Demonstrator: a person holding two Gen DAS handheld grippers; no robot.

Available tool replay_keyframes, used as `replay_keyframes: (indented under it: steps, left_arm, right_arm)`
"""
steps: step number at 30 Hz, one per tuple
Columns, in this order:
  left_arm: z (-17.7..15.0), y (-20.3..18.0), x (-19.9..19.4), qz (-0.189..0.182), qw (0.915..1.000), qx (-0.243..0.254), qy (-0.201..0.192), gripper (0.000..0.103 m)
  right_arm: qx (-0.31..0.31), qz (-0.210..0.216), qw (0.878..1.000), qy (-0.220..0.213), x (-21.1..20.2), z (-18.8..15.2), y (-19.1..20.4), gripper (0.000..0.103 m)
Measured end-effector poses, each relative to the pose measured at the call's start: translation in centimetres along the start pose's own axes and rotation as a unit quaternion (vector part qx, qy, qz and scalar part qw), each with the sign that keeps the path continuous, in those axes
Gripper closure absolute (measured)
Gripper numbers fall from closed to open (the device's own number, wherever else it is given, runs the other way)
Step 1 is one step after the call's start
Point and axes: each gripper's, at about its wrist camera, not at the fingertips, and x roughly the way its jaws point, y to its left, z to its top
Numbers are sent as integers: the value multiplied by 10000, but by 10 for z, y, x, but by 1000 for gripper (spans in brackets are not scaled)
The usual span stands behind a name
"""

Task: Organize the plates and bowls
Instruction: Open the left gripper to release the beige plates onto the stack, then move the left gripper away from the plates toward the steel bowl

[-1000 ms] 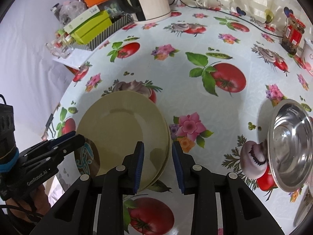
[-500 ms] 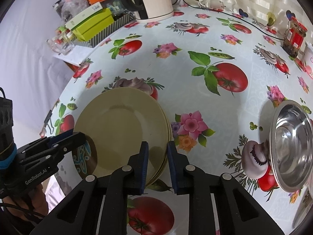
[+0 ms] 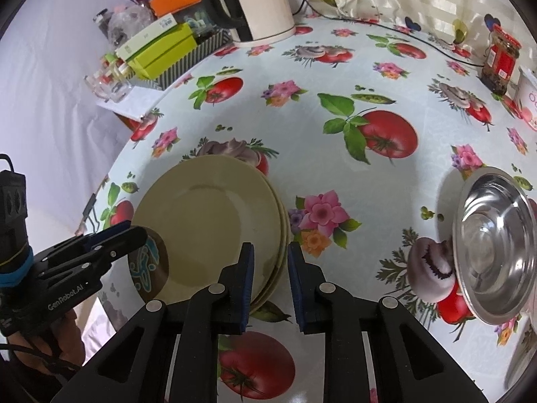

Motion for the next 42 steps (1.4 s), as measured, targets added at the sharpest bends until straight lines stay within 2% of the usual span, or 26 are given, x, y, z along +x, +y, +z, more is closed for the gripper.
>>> replay_keyframes:
  steps: [2,7,20,42]
  left_arm:
    - [1,-1,-3,34,10000,25,-51,74]
    - [5,-5,-11,73,9997,121,-184,74]
    - [7,-31,-33,96,9983,403,-406,74]
    - [10,-84,-39,-216,9944,937,-436,74]
  right_arm:
    - [5,19,10000,-60,-4,-1,-2,76]
    - [45,55,9997,-216,-15,-6,-5,72]
    - [95,71,9984,-546,-53,-23,-7,72]
    - [552,-64,9935,-996,-99,-46,-42,72]
